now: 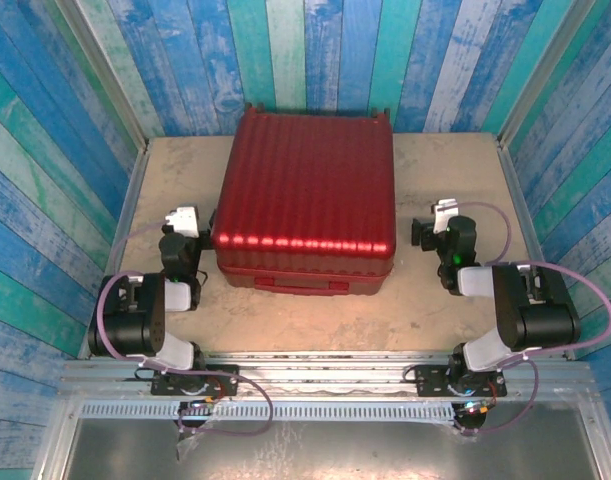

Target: Pack the luggage

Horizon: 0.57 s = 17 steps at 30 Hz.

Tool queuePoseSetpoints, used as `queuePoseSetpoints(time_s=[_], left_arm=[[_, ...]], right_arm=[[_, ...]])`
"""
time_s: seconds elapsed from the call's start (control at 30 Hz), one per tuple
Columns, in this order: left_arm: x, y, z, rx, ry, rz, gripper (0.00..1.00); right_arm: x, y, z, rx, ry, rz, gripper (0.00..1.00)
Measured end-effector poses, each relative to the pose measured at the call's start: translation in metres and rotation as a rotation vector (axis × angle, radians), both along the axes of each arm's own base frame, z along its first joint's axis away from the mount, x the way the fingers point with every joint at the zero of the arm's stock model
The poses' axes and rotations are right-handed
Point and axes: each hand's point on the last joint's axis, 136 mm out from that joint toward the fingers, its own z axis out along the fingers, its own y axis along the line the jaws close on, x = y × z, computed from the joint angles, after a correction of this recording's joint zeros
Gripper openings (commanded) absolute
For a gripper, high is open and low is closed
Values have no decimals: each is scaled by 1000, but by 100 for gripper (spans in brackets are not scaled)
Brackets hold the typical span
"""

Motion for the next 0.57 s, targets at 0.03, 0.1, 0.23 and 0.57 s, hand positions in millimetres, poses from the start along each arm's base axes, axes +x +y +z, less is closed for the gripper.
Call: queuePoseSetpoints(time_s=[0.03,0.1,0.23,0.57], left_arm=[[0,1,0,1,1,8,93],[0,3,-1,3,5,20,93],[1,4,-2,5,10,32,93],[1,4,-1,6,10,34,93]], right_arm=[[0,1,1,3,-4,6,100],[1,2,2,5,-7,11,100],[1,3,2,7,-9,15,100],[1,3,3,6,-10,16,100]])
